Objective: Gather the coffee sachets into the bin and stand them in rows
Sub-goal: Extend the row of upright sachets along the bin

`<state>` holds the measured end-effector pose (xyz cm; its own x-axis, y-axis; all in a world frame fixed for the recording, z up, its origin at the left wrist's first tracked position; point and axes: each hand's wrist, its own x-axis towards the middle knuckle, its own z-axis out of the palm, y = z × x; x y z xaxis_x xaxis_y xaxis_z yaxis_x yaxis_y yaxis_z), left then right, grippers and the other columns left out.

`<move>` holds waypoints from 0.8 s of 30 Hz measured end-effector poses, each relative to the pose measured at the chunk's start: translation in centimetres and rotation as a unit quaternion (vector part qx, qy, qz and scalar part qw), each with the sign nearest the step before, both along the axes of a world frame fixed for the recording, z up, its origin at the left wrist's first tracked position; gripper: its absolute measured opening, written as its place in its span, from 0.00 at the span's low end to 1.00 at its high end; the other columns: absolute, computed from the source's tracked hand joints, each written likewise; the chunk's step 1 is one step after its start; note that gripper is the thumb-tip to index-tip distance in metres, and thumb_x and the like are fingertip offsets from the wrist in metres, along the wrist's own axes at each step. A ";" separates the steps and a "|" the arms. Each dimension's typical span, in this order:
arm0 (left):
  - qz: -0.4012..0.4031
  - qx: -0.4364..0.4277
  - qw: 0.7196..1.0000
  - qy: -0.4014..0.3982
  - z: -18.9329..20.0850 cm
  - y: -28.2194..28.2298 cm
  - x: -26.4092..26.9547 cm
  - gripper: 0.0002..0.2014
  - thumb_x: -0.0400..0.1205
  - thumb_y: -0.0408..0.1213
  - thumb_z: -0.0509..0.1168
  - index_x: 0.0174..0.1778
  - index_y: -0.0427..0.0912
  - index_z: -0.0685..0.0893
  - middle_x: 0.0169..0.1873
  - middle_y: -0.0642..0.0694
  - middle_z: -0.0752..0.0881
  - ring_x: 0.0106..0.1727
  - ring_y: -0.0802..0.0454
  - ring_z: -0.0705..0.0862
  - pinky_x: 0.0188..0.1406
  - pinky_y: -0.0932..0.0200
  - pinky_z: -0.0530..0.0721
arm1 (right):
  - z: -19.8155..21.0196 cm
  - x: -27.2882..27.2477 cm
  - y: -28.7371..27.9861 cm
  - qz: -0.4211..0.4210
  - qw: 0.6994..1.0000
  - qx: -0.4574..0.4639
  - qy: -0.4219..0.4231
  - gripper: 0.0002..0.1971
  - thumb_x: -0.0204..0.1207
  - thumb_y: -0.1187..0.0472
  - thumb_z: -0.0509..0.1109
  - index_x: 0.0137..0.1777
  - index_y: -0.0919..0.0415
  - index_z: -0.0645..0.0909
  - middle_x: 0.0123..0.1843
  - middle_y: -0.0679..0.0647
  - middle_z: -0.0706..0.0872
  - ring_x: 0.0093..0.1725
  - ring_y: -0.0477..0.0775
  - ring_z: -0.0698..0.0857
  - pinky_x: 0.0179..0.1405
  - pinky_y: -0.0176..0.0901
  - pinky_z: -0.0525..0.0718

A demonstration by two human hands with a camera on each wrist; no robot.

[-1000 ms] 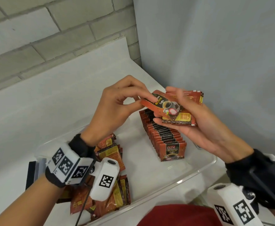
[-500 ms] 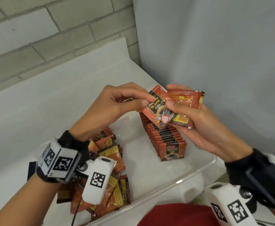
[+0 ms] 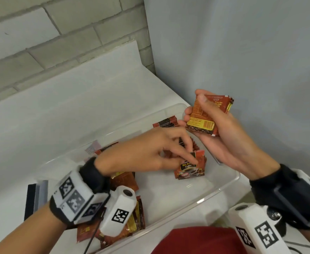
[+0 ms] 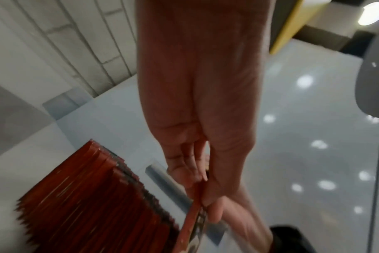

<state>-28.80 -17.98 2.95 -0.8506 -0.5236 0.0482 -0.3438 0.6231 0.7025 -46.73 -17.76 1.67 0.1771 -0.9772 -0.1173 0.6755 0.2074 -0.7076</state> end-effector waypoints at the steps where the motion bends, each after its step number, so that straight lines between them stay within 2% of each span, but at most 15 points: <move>1: -0.007 -0.019 1.000 -0.011 -0.5 0.1 -0.3 0.12 0.77 0.26 0.70 0.56 0.39 0.91 0.49 0.49 0.80 0.38 0.66 0.73 0.43 0.70 0.74 | 0.0 0.0 0.0 0.001 1.000 0.000 0.000 0.16 0.71 0.57 0.71 0.59 0.55 0.78 0.40 0.58 0.84 0.40 0.53 0.86 0.55 0.50 0.87; 5: -0.015 -0.055 0.997 -0.056 -1.9 0.4 -1.1 0.13 0.78 0.29 0.70 0.58 0.38 0.90 0.44 0.48 0.73 0.39 0.65 0.68 0.41 0.78 0.67 | 0.1 0.1 0.0 0.003 1.000 0.003 0.000 0.16 0.70 0.58 0.71 0.58 0.56 0.78 0.39 0.59 0.84 0.40 0.54 0.86 0.58 0.53 0.87; 10: -0.054 -0.104 0.988 -0.101 -2.6 0.7 -1.7 0.10 0.79 0.28 0.67 0.55 0.35 0.89 0.44 0.45 0.70 0.39 0.59 0.67 0.36 0.68 0.66 | 0.3 0.0 0.1 0.005 1.000 0.008 0.001 0.15 0.70 0.58 0.71 0.58 0.56 0.79 0.38 0.58 0.84 0.40 0.53 0.86 0.59 0.53 0.86; 13: -0.061 -0.144 0.982 -0.110 -2.8 0.9 -2.0 0.10 0.77 0.29 0.64 0.50 0.34 0.89 0.43 0.48 0.66 0.39 0.61 0.61 0.35 0.69 0.60 | 0.3 0.0 0.1 0.007 1.000 0.011 0.002 0.15 0.71 0.57 0.71 0.57 0.56 0.79 0.39 0.58 0.84 0.40 0.53 0.86 0.60 0.53 0.86; 16: -0.067 -0.178 0.977 -0.099 -3.2 0.9 -2.2 0.10 0.76 0.27 0.68 0.51 0.36 0.89 0.41 0.48 0.64 0.41 0.62 0.58 0.37 0.69 0.57 | 0.3 0.0 0.1 0.010 1.000 0.012 0.002 0.16 0.70 0.56 0.71 0.58 0.57 0.79 0.39 0.59 0.84 0.40 0.53 0.86 0.58 0.52 0.87; 20: -0.068 -0.206 0.971 -0.096 -3.6 0.9 -2.2 0.13 0.74 0.28 0.74 0.54 0.40 0.89 0.42 0.49 0.64 0.42 0.61 0.58 0.36 0.67 0.59 | 0.4 0.0 0.2 0.009 1.000 0.012 0.009 0.17 0.69 0.56 0.71 0.58 0.57 0.79 0.39 0.59 0.84 0.40 0.53 0.86 0.58 0.53 0.87; 22: -0.062 -0.226 0.966 -0.112 -3.6 1.0 -2.4 0.14 0.75 0.30 0.73 0.56 0.43 0.89 0.43 0.49 0.64 0.43 0.59 0.59 0.35 0.63 0.65 | 0.4 0.0 0.2 0.010 1.000 0.012 0.011 0.17 0.69 0.56 0.71 0.57 0.57 0.80 0.39 0.59 0.84 0.40 0.53 0.86 0.59 0.54 0.86; 24: -0.061 -0.257 0.955 -0.132 -3.6 1.1 -2.5 0.12 0.76 0.34 0.71 0.55 0.46 0.89 0.43 0.48 0.66 0.45 0.57 0.61 0.37 0.60 0.66 | 0.3 0.0 0.2 0.013 1.000 0.010 0.015 0.17 0.69 0.55 0.71 0.58 0.57 0.80 0.40 0.59 0.84 0.41 0.53 0.86 0.59 0.54 0.86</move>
